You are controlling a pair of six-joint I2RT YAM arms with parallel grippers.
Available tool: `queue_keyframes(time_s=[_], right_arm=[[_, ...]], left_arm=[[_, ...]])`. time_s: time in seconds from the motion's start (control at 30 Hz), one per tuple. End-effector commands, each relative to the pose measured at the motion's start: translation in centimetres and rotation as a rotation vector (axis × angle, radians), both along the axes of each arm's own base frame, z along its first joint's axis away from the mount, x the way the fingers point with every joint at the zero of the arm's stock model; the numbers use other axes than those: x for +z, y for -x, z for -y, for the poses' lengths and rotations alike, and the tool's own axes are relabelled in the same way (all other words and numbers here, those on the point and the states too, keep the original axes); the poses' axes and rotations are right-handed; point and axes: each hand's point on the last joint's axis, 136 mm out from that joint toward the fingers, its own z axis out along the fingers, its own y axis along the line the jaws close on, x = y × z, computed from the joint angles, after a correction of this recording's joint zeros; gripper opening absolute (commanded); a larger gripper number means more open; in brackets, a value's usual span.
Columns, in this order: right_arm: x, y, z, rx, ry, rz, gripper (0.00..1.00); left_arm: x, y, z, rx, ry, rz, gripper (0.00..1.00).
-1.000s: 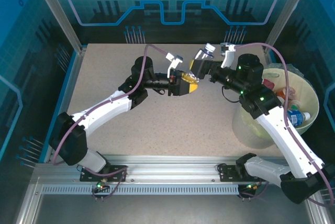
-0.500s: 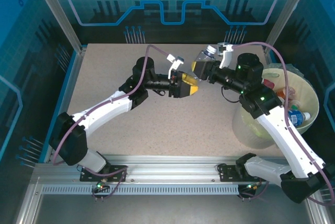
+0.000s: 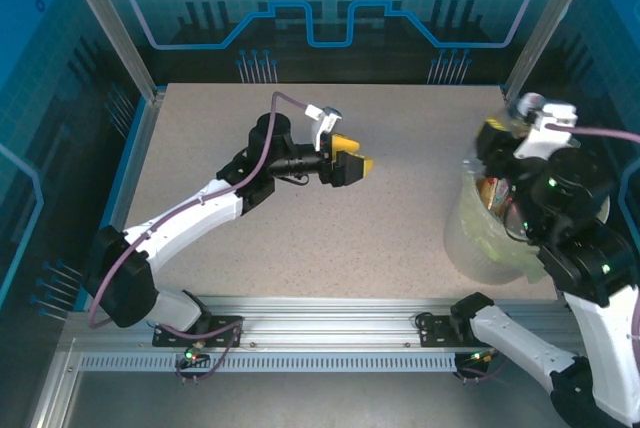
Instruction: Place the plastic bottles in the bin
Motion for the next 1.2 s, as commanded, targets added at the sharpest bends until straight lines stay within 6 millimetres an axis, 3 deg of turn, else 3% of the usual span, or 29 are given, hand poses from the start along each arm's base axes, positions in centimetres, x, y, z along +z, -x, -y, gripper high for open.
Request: queue_keyframes(time_s=[0.0,0.1,0.23,0.47,0.6,0.7,0.87,1.03,1.17], right_arm=[[-1.0,1.2,5.3,-0.304,0.25,-0.083,0.42],[-1.6,0.9,6.8,-0.375,0.303,-0.107,0.41],[-3.8,0.8,10.1,-0.504,0.303,-0.243,0.41],[-7.6,-1.5,12.1,-0.519,0.4,-0.395,0.44],[-10.4,-3.1,12.4,-0.479,0.444,-0.505,0.54],[-11.5,-3.7,12.8,-0.492,0.454,-0.565,0.78],[-10.0,-3.0,10.8,-0.397,0.293,-0.529,0.95],[-6.6,-1.4,9.2,-0.361,0.173,-0.38,0.99],[-6.0,-1.6,6.6,-0.228,0.103,-0.334,1.0]], left_arm=[[-0.7,-2.2,-2.5,0.18,-0.055,0.016,0.99],[-0.9,-3.1,-4.1,0.246,-0.046,-0.008,0.99],[-1.3,-4.2,-6.4,0.341,-0.03,-0.046,0.99],[-2.0,-5.3,-8.7,0.42,-0.014,-0.097,0.99],[-2.3,-5.6,-9.1,0.444,-0.018,-0.107,0.99],[-2.6,-5.9,-9.5,0.464,-0.025,-0.118,0.99],[-3.1,-6.2,-10.7,0.517,-0.039,-0.126,0.99],[-3.3,-6.6,-12.1,0.574,-0.056,-0.139,0.99],[-3.5,-7.0,-14.0,0.653,-0.076,-0.143,0.99]])
